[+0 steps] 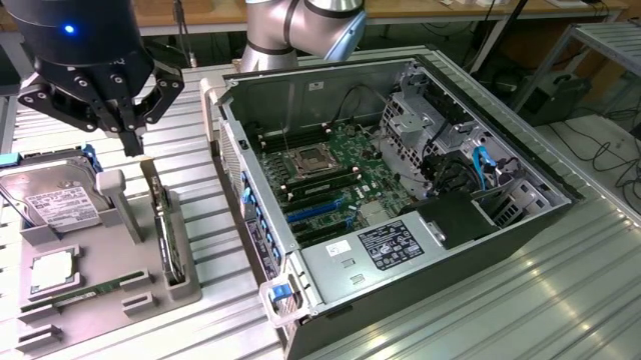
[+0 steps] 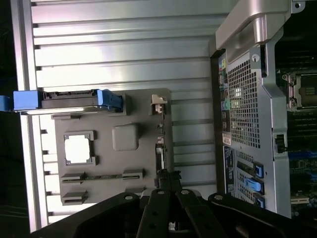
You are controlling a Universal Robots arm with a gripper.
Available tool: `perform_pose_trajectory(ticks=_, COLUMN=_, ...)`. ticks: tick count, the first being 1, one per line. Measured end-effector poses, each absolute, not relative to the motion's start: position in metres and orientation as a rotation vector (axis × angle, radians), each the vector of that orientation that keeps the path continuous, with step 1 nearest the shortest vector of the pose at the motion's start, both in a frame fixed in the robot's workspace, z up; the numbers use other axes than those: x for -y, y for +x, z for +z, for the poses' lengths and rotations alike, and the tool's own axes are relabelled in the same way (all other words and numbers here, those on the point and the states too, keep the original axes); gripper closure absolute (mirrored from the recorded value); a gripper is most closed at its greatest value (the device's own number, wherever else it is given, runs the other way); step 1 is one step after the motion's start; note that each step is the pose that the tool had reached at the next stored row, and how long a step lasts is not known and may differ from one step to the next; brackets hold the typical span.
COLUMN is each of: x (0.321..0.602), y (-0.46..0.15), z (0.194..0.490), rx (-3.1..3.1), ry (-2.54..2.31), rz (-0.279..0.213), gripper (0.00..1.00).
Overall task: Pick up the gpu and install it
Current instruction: 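Reach for the gpu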
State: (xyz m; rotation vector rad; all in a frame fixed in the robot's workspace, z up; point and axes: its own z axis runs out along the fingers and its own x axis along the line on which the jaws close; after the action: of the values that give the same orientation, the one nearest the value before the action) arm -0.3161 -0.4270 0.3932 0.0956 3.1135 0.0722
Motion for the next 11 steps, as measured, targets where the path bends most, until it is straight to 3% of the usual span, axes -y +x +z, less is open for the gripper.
perform_pose_trajectory(ticks=11, x=0.427, y=-0.330, z=0.393, rx=-3.114, ry=0.090, rz=0.072, gripper=0.89)
